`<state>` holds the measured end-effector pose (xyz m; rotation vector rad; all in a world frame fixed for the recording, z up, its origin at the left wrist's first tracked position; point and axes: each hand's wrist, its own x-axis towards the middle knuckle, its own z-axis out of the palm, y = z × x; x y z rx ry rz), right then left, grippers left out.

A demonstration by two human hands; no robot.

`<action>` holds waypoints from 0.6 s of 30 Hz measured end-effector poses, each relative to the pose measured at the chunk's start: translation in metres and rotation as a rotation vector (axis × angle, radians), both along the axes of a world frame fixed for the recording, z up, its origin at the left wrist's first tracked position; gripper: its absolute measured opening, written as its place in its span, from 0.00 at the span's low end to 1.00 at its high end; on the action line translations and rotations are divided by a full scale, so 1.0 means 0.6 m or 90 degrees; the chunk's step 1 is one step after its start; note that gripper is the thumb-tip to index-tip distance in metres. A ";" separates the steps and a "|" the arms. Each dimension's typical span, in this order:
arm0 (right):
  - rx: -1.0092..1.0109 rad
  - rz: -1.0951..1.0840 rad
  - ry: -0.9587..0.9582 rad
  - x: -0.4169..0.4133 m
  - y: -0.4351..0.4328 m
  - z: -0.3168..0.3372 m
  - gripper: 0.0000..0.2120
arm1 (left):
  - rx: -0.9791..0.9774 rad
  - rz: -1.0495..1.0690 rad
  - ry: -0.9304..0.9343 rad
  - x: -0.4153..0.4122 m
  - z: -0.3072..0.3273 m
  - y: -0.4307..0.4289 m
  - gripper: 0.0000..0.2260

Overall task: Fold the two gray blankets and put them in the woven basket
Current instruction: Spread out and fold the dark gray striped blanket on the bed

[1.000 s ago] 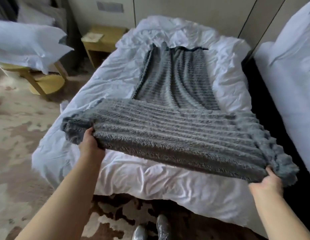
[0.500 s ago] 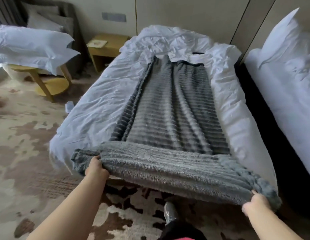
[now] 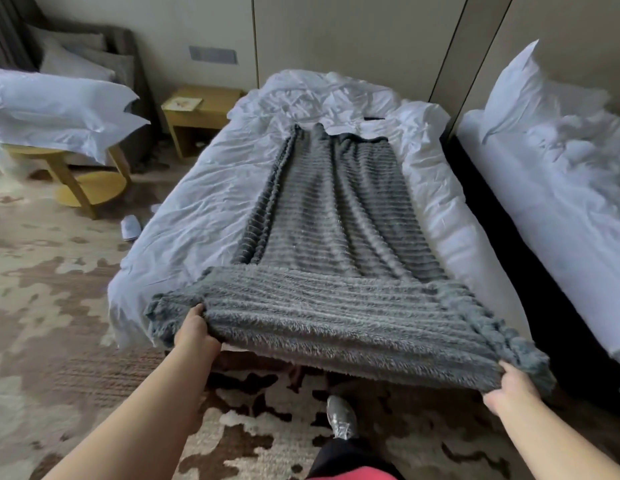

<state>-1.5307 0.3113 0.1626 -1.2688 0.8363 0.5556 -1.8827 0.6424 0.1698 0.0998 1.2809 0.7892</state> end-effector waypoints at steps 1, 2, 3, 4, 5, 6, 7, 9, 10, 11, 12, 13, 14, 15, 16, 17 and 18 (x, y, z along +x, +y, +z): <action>0.012 -0.071 -0.001 -0.003 0.009 -0.003 0.19 | 0.003 -0.002 -0.008 -0.001 -0.001 0.003 0.18; -0.010 -0.057 -0.036 -0.021 0.010 0.002 0.13 | 0.020 -0.025 -0.007 -0.002 0.010 0.003 0.18; -0.041 -0.033 -0.008 -0.027 0.014 0.001 0.11 | 0.029 -0.029 -0.022 -0.001 0.009 0.005 0.19; -0.033 -0.025 0.009 -0.030 0.019 0.002 0.11 | 0.022 -0.034 0.000 0.003 0.008 0.006 0.19; -0.009 -0.015 0.013 -0.026 0.021 0.003 0.09 | 0.010 -0.033 0.002 0.006 0.009 0.008 0.18; -0.008 0.011 0.008 -0.027 0.026 0.009 0.07 | 0.007 -0.035 0.012 0.010 0.005 0.012 0.18; 0.005 0.013 -0.002 -0.025 0.030 0.010 0.06 | 0.005 -0.033 0.009 0.015 0.003 0.017 0.18; -0.006 -0.007 0.003 -0.020 0.042 0.019 0.08 | -0.003 -0.035 0.015 0.026 0.005 0.029 0.17; -0.021 -0.014 0.007 -0.016 0.049 0.029 0.07 | -0.014 -0.028 0.010 0.034 0.003 0.039 0.17; -0.052 -0.024 0.010 -0.003 0.060 0.033 0.10 | -0.017 -0.021 0.007 0.045 0.004 0.047 0.16; -0.083 -0.031 0.015 0.008 0.072 0.041 0.15 | -0.025 -0.016 0.009 0.057 0.008 0.057 0.15; -0.106 -0.033 0.025 0.027 0.090 0.044 0.18 | -0.030 -0.016 0.003 0.072 0.012 0.070 0.14; -0.115 -0.028 0.026 0.045 0.108 0.054 0.20 | -0.036 -0.018 -0.002 0.090 0.018 0.086 0.11; -0.122 -0.016 0.005 0.065 0.130 0.064 0.22 | -0.046 -0.013 -0.012 0.109 0.025 0.104 0.09; -0.111 -0.028 -0.023 0.081 0.158 0.078 0.23 | -0.052 -0.011 -0.017 0.130 0.038 0.123 0.07; -0.031 -0.054 -0.074 0.099 0.194 0.101 0.24 | -0.039 -0.002 -0.027 0.150 0.052 0.142 0.06; 0.057 -0.046 -0.080 0.119 0.226 0.130 0.24 | -0.003 0.009 -0.044 0.170 0.064 0.162 0.05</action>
